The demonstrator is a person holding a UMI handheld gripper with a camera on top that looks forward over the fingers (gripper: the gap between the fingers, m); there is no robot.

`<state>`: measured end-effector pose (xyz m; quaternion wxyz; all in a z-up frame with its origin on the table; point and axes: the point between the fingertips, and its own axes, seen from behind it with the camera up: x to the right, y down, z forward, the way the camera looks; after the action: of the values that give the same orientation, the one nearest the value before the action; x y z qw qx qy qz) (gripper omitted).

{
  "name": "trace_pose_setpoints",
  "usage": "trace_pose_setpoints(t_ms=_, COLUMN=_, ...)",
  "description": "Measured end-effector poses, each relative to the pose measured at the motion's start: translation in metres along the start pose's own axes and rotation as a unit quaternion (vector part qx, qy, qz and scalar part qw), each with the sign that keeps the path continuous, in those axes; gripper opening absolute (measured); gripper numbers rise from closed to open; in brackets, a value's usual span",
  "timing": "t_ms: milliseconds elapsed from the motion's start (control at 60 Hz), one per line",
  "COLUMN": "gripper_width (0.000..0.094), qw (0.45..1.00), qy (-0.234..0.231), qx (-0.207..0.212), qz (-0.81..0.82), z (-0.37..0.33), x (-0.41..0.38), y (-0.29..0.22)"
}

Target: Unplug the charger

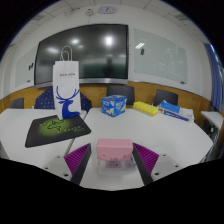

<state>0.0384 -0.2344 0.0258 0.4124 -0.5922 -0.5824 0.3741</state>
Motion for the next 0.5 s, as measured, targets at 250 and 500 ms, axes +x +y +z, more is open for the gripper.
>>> trace_pose_setpoints(t_ms=250, gripper_width=0.0519, qw=1.000, qy=0.010, qx=0.011, qz=0.018, z=0.010, x=0.005, y=-0.004)
trace_pose_setpoints(t_ms=500, gripper_width=0.0394, qw=0.999, qy=-0.002, qx=0.032, qz=0.043, z=0.004, x=0.006, y=-0.041)
